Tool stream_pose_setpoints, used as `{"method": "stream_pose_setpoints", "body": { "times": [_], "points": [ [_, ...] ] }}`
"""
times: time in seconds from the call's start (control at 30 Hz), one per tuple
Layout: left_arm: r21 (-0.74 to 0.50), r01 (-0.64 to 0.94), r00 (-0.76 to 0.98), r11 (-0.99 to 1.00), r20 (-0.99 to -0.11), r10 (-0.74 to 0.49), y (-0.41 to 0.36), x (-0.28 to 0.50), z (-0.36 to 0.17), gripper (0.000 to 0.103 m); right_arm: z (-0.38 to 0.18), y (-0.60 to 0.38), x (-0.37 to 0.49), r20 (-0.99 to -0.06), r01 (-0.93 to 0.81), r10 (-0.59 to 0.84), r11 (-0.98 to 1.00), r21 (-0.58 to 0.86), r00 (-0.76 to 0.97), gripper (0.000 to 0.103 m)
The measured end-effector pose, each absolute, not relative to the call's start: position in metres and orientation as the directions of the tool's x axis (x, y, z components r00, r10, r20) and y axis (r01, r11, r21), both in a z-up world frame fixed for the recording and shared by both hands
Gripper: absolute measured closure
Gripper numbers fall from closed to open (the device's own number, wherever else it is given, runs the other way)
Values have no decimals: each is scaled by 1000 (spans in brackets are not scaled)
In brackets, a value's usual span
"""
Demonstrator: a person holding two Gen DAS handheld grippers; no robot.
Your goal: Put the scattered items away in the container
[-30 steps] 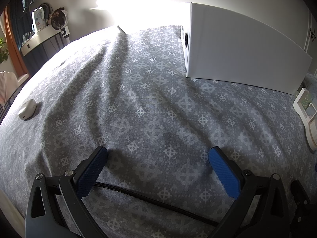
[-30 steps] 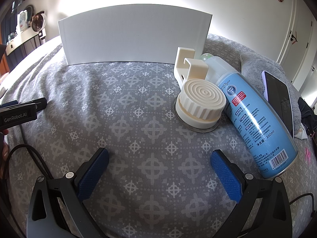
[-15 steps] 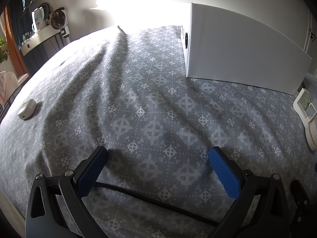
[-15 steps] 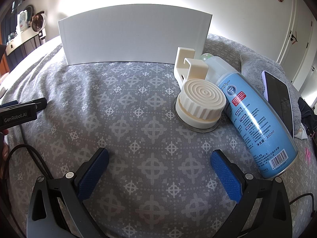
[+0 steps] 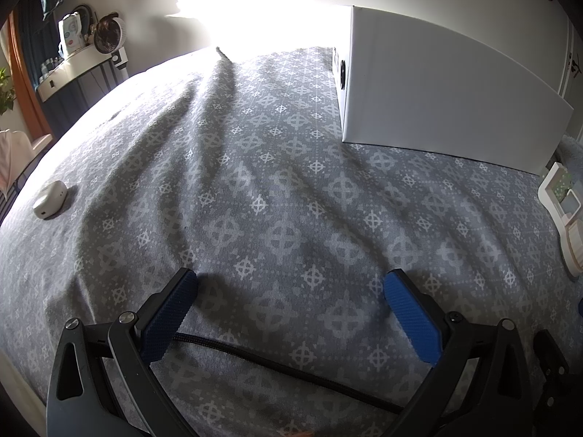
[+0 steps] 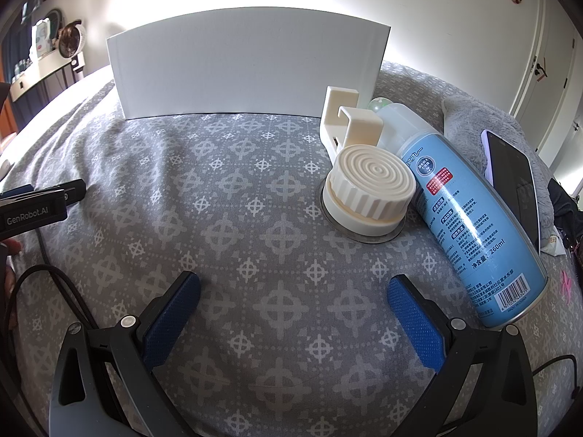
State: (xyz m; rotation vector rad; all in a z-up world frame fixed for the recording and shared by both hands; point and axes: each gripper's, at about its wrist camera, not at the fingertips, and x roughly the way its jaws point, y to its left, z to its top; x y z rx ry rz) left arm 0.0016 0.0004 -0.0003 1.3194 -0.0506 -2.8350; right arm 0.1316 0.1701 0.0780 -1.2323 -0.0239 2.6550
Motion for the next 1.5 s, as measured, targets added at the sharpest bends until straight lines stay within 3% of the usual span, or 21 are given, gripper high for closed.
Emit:
{"method": "stream_pose_setpoints", "body": {
  "times": [0.5, 0.77, 0.97, 1.5],
  "points": [
    [47, -54, -642, -997, -767, -2, 26, 37, 2, 0, 78, 170, 132, -753, -186, 200, -977, -104, -627, 0],
    [134, 5, -657, -991, -747, -105, 46, 57, 4, 0, 78, 170, 132, -753, -186, 200, -977, -104, -627, 0],
    [21, -3, -638, -1000, -770, -14, 28, 51, 2, 0, 78, 170, 132, -754, -186, 199, -977, -103, -626, 0],
    [38, -3, -640, -999, -768, -27, 30, 51, 2, 0, 77, 171, 133, -754, -184, 190, -979, -93, -629, 0]
  ]
}}
